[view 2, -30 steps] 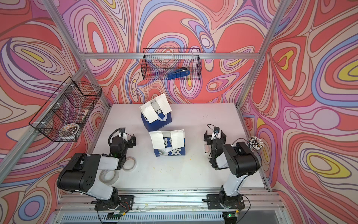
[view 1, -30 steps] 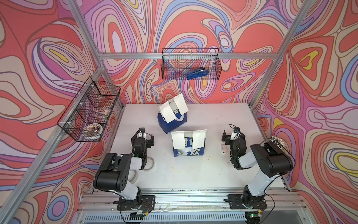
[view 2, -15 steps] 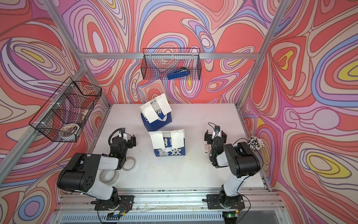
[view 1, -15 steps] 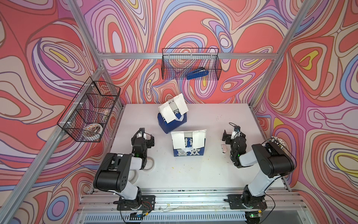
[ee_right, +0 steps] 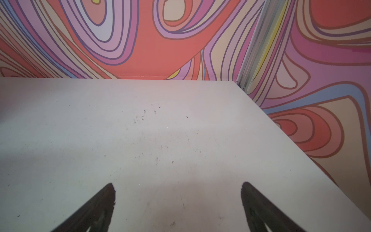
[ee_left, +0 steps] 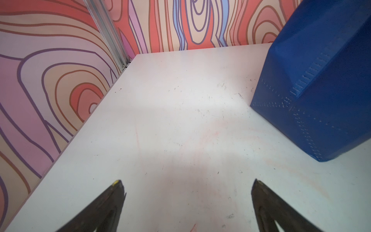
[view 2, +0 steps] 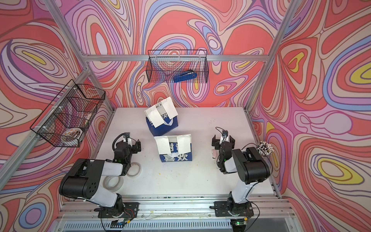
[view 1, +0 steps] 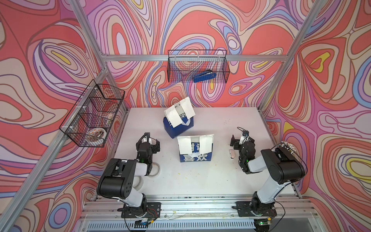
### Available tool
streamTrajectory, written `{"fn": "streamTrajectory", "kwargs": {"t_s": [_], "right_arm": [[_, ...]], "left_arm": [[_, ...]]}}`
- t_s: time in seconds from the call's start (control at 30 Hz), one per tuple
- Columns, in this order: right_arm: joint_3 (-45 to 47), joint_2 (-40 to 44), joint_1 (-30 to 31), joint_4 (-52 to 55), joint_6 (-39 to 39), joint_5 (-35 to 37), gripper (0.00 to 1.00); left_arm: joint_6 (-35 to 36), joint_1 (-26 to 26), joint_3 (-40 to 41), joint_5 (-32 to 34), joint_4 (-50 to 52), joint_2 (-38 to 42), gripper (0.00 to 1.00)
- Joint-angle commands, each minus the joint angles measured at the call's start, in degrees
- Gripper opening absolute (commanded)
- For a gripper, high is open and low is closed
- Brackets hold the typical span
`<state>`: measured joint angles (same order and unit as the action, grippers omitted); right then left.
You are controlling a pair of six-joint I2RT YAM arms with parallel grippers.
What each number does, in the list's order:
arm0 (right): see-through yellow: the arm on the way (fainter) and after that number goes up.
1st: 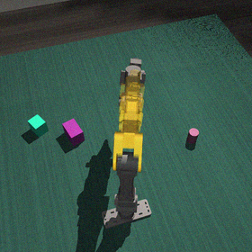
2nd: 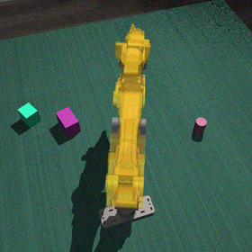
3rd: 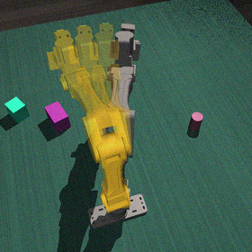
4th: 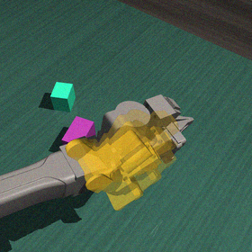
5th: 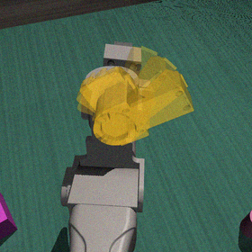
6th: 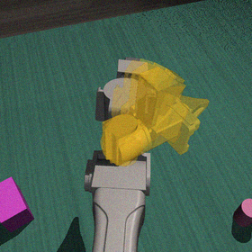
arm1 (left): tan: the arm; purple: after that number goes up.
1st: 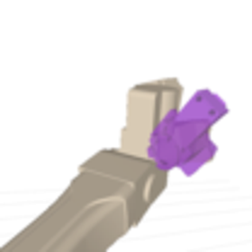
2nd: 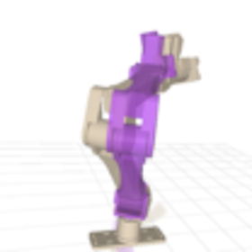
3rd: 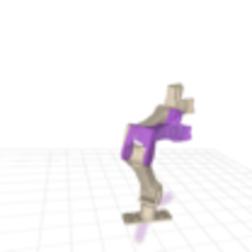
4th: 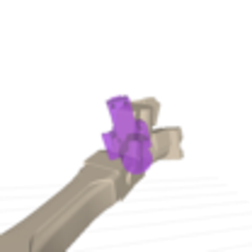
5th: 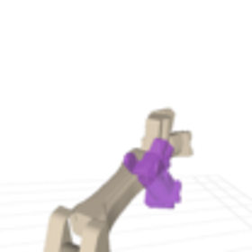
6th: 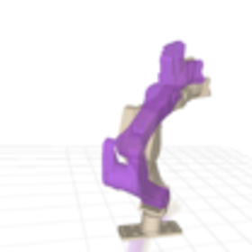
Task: Staple the receipts to the bags
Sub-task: Reset both arms
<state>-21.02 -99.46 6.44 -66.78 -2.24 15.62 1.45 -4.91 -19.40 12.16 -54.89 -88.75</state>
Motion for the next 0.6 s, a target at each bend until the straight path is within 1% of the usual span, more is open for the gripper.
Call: {"fn": "streamTrajectory", "kwargs": {"t_s": [0.0, 0.17, 0.2, 0.27, 0.33, 0.57], "right_arm": [[-0.5, 0.8, -0.2, 0.3, 0.5, -0.2, 0.98], [-0.5, 0.8, -0.2, 0.3, 0.5, -0.2, 0.99], [-0.5, 0.9, -0.2, 0.3, 0.5, -0.2, 0.98], [-0.5, 0.9, -0.3, 0.3, 0.5, -0.2, 0.98], [-0.6, 0.8, -0.2, 0.3, 0.5, -0.3, 0.98], [-0.6, 0.8, -0.2, 0.3, 0.5, -0.2, 0.98]], "left_arm": [[0.0, -0.1, -0.4, 0.1, -0.6, 0.0, 1.00], [-0.2, 0.1, -0.9, -0.5, 0.2, -0.1, 1.00], [-0.4, 0.3, -1.2, -1.2, 0.8, -0.1, 1.00], [-1.4, 1.9, -2.1, -4.7, 3.4, 0.3, 1.00], [-1.6, 2.6, -2.4, -6.2, 3.9, 0.1, 1.00], [-1.3, 2.8, -2.1, -7.2, 3.6, 0.4, 1.00]]}}
